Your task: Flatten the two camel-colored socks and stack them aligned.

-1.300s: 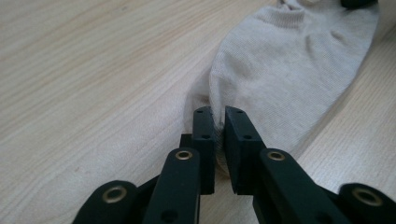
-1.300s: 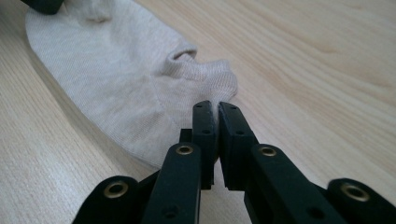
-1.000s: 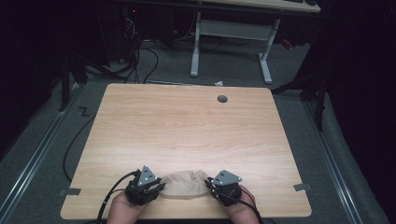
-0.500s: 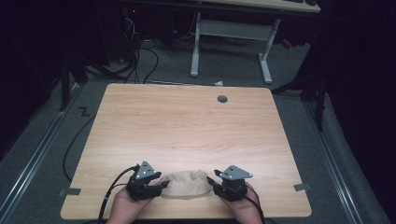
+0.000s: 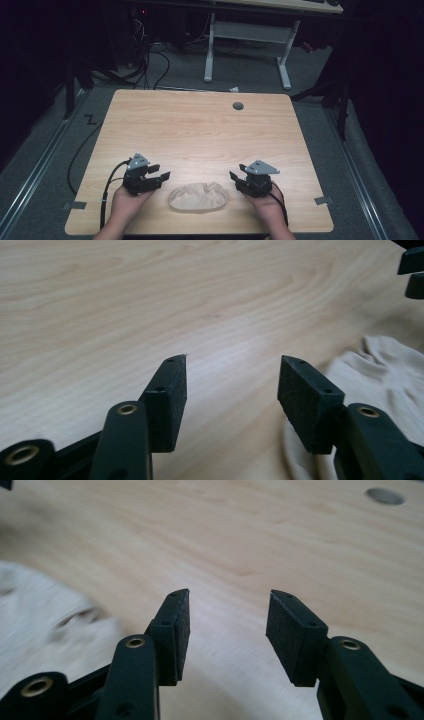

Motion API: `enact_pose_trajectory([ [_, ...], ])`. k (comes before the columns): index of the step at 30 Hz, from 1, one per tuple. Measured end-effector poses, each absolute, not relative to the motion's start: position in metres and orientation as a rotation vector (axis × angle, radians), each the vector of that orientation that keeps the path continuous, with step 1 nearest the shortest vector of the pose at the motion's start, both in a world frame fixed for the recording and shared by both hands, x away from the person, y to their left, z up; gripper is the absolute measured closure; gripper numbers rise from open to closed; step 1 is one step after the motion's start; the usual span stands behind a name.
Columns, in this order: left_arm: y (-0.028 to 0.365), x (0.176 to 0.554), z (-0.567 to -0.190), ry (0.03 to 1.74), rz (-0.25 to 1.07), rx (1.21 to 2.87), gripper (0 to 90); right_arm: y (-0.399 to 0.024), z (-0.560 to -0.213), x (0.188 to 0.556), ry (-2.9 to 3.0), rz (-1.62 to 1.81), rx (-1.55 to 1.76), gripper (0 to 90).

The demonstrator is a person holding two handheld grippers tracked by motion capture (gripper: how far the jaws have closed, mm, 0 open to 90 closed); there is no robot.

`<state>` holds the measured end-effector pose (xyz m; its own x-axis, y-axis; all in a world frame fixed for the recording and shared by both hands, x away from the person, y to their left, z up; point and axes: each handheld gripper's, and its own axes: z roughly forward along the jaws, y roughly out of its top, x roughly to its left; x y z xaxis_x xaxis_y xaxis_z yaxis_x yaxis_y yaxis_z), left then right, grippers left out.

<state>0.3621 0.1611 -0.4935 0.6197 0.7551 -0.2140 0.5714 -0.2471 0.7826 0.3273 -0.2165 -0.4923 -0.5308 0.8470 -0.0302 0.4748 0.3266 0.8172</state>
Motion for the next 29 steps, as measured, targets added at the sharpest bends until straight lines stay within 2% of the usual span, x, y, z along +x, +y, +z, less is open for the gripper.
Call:
enact_pose_trajectory([
  [3, 0.167, 0.372, -0.493, 1.061, 0.276, 1.943, 42.4, -0.221, -0.490, 0.339, 2.113, 1.094, 1.197, 51.2],
  [6, 0.178, 0.385, -0.502, 1.068, 0.384, 1.998, 41.7, -0.231, -0.497, 0.358, 2.052, 1.097, 1.265, 50.9],
  [11, 0.189, 0.382, -0.506, 1.091, 0.343, 1.954, 41.5, -0.236, -0.507, 0.359, 2.042, 1.041, 1.289, 49.8],
  [14, 0.184, 0.377, -0.504, 1.030, 0.445, 2.028, 40.8, -0.238, -0.513, 0.354, 2.053, 0.980, 1.276, 49.6],
  [18, 0.188, 0.377, -0.503, 1.044, 0.405, 1.974, 39.7, -0.241, -0.513, 0.350, 2.032, 0.971, 1.298, 49.7],
  [21, 0.188, 0.377, -0.505, 1.044, 0.426, 2.000, 39.1, -0.242, -0.513, 0.346, 2.030, 0.955, 1.286, 49.9],
  [24, 0.188, 0.377, -0.506, 1.059, 0.369, 1.964, 38.4, -0.243, -0.514, 0.345, 2.051, 0.935, 1.266, 51.0],
  [29, 0.184, 0.372, -0.506, 1.052, 0.382, 1.994, 37.9, -0.247, -0.514, 0.347, 2.048, 0.957, 1.278, 51.1],
])
